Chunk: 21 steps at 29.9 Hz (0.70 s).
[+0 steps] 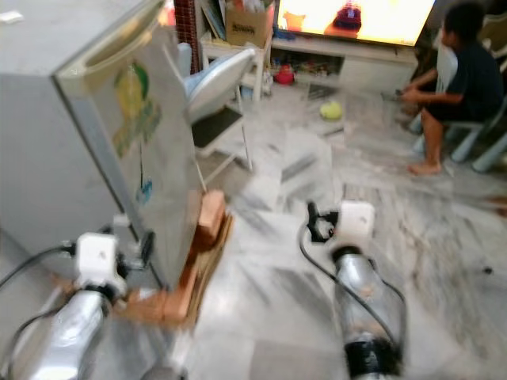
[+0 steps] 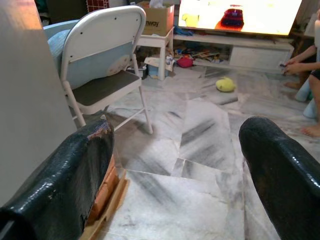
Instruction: Restocking fridge
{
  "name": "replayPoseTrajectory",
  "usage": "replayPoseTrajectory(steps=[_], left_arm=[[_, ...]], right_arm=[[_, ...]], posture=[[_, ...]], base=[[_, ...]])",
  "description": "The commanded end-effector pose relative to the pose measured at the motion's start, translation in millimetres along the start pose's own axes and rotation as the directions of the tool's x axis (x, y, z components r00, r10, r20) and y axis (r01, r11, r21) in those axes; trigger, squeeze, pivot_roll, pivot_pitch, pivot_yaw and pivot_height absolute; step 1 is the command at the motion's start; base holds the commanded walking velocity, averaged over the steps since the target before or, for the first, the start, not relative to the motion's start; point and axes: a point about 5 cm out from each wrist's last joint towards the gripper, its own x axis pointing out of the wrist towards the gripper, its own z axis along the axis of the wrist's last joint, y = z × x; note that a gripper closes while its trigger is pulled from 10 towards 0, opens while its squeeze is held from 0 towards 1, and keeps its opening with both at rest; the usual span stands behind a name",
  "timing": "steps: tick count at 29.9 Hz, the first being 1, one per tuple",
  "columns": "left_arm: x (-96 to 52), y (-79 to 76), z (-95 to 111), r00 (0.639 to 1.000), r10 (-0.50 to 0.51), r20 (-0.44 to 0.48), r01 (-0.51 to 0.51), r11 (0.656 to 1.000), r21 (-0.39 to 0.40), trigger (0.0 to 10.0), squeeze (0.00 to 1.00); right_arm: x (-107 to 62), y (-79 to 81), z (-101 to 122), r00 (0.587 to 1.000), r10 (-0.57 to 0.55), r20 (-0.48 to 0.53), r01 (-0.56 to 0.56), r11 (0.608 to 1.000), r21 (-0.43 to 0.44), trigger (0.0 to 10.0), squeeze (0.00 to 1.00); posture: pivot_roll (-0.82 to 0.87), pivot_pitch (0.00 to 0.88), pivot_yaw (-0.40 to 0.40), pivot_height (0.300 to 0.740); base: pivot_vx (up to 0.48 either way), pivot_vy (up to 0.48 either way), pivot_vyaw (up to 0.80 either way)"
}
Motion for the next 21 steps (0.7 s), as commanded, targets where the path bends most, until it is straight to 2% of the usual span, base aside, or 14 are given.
replayPoseTrajectory(steps=[1, 12, 21], left_arm=[[1.4, -8.1, 1.3, 1.000, -0.017, 0.007, 0.017, 1.000, 0.004, 10.0, 0.00], [5.2, -7.2, 0.9, 0.998, -0.064, -0.002, 0.064, 0.998, 0.022, 10.0, 0.00], [39.0, -10.7, 10.1, 0.997, -0.071, 0.004, 0.071, 0.997, 0.035, 10.0, 0.00]], right_arm=[[-2.5, -13.5, 1.2, 0.999, -0.038, 0.000, 0.038, 0.999, -0.019, 10.0, 0.00], [-2.6, -13.9, 0.6, 0.999, -0.034, -0.005, 0.034, 0.999, -0.024, 10.0, 0.00], [-11.2, -10.1, -7.5, 0.998, 0.015, -0.067, -0.017, 0.999, -0.035, 10.0, 0.00]], posture=[[0.05, 0.000, -0.057, 0.740], [0.05, 0.000, -0.066, 0.740], [0.02, 0.003, -0.088, 0.740]], base=[[0.000, 0.000, 0.00], [0.000, 0.000, 0.00], [0.000, 0.000, 0.00]])
